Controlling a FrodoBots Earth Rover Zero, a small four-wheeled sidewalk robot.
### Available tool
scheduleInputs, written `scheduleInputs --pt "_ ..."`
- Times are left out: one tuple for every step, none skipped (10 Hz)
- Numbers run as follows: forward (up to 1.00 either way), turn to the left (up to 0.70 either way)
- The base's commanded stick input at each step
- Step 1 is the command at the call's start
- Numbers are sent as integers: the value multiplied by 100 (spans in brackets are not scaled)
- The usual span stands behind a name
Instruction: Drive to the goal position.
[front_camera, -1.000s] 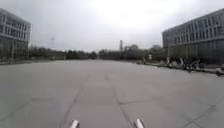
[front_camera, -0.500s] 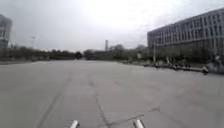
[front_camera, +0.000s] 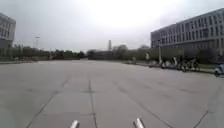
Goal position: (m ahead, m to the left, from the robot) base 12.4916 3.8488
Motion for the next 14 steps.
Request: scheduleInputs --pt "100 0" --pt "100 0" --pt "100 0" --pt "100 0" --pt "100 0" --pt "100 0" --pt "100 0" --pt "100 0" --pt "100 3" --pt "100 39" --pt "100 26" --pt "100 0" --pt "100 0" --pt "100 0"
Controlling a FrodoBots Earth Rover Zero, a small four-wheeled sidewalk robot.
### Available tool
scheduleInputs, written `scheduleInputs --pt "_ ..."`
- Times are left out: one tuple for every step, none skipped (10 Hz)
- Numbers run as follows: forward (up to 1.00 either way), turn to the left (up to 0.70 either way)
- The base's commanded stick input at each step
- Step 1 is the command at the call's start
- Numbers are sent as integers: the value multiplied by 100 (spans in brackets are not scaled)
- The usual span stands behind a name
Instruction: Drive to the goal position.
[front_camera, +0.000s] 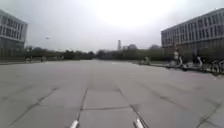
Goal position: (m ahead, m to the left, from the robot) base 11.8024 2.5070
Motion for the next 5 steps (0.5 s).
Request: scheduleInputs --pt "100 0" --pt "100 0" --pt "100 0" --pt "100 0" --pt "100 0"
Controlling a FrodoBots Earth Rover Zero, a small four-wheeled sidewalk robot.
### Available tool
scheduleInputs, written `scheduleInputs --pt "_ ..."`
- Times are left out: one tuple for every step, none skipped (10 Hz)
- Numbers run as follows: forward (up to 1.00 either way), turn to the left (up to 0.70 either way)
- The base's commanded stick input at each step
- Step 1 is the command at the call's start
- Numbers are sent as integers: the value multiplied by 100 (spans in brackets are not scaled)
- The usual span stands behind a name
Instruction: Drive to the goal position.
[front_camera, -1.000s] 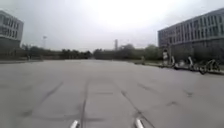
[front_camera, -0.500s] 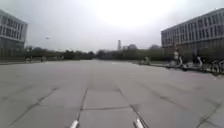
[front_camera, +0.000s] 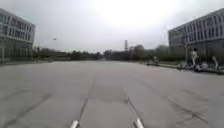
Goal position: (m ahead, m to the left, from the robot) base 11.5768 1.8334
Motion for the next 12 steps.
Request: scheduleInputs --pt "100 0" --pt "100 0" --pt "100 0" --pt "100 0" --pt "100 0" --pt "100 0" --pt "100 0" --pt "100 0" --pt "100 0" --pt "100 0" --pt "100 0" --pt "100 0"
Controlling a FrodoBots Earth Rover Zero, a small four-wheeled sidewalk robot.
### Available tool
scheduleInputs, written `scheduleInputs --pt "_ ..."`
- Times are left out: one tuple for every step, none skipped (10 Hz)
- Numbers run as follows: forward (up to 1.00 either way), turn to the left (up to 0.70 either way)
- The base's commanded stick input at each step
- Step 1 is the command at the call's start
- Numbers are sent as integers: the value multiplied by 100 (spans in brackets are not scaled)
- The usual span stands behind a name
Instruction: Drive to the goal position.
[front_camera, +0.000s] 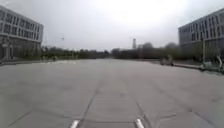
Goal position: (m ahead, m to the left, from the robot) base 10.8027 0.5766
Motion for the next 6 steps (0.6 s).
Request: scheduleInputs --pt "100 0" --pt "100 0" --pt "100 0" --pt "100 0" --pt "100 0" --pt "100 0"
